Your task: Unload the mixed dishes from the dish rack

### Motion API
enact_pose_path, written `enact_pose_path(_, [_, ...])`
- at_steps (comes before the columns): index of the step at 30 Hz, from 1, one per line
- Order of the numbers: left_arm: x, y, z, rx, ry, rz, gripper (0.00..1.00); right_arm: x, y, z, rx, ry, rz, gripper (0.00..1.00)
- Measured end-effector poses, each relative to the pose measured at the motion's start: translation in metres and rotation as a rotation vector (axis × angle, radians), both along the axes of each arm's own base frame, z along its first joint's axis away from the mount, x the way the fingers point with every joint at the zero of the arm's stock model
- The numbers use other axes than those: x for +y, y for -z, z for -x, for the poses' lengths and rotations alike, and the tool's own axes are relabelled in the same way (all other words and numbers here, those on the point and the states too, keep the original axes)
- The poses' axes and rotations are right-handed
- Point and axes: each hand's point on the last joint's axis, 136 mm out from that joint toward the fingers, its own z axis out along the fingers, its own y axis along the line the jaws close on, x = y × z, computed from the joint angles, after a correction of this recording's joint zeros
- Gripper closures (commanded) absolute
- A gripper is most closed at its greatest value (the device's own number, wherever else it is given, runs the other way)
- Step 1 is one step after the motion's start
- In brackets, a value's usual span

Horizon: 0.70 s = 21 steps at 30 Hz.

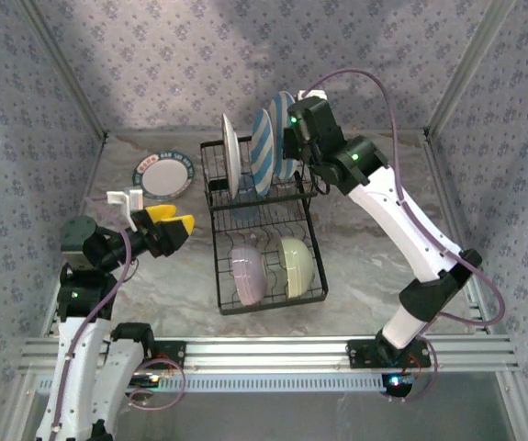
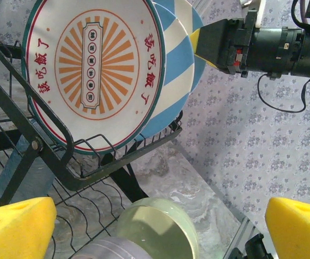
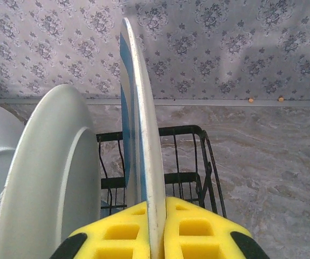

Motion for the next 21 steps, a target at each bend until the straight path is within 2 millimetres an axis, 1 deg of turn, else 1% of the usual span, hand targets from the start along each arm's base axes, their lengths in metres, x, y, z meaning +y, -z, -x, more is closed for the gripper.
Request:
enact_pose_path(10, [0.001, 0.0, -0.001, 0.0, -0.01, -0.001, 0.01, 0.002, -0.009, 0.005, -0.051, 0.018, 0.057, 1.0])
enact_pose_path(14, [0.001, 0.0, -0.002, 0.0, -0.012, -0.002, 0.01, 0.0, -0.02, 0.007, -0.077, 0.019, 0.046, 1.0])
enact_pose_path(21, [0.001, 0.0, -0.002, 0.0, -0.014, -0.002, 0.01, -0.004, -0.039, 0.017, -0.124, 0.014, 0.029, 1.0])
